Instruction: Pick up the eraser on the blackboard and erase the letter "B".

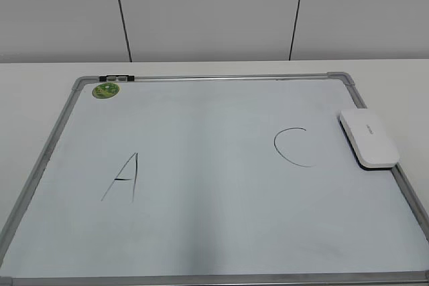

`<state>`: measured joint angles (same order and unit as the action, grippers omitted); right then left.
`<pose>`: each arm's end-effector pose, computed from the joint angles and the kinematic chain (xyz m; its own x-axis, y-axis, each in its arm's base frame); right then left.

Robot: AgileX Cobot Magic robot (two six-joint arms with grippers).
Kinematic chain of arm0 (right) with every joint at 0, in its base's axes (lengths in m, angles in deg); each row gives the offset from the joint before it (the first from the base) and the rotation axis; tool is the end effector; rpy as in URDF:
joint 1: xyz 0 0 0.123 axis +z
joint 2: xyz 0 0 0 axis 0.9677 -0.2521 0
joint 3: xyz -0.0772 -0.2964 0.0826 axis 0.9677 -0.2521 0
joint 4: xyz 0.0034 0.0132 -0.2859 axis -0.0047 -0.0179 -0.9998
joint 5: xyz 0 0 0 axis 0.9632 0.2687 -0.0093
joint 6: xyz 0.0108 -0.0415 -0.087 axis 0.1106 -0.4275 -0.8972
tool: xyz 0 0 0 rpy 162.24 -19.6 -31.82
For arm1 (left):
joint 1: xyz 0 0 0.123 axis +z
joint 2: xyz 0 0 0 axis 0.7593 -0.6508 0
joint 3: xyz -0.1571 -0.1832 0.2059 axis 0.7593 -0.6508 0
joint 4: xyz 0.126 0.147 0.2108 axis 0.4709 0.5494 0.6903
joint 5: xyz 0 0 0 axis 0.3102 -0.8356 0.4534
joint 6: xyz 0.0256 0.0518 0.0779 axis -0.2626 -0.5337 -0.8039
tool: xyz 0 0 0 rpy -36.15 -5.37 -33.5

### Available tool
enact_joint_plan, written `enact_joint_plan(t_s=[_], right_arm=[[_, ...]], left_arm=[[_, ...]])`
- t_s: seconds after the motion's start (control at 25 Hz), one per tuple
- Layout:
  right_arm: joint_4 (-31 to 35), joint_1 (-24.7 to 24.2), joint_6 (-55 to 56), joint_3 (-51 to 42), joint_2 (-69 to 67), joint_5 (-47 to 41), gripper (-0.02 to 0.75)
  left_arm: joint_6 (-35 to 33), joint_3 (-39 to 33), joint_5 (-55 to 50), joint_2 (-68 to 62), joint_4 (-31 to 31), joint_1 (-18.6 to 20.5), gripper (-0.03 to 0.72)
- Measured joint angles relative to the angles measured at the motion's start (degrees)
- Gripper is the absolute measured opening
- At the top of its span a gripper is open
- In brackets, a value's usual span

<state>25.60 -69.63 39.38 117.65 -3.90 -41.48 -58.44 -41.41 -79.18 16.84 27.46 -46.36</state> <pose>0.0264 -0.0046 0.2866 -0.6895 -0.1013 -0.7172 -0.0695 0.9949 -0.0738 0.0401 -0.0152 0.2926 -0.7111 0.0362 -0.7022 0.1257 0.9891 -0.0764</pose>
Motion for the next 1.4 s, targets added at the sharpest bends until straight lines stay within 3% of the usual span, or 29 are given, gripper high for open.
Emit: enact_joint_plan(t_s=[0.24,1.2,1.4], right_arm=[[0.4,0.0,0.0,-1.8,0.4,1.3,0.591],[0.9,0.0,0.0,-1.8,0.4,1.6,0.591],[1.1,-3.8,0.0,-1.8,1.0,1.6,0.591]], left_arm=[[0.0,-0.7,1.4,0.3,3.0,0.0,0.387],[0.0,-1.4,2.7,0.5,3.9,0.0,0.389],[0.0,-1.4,2.7,4.5,3.9,0.0,0.389]])
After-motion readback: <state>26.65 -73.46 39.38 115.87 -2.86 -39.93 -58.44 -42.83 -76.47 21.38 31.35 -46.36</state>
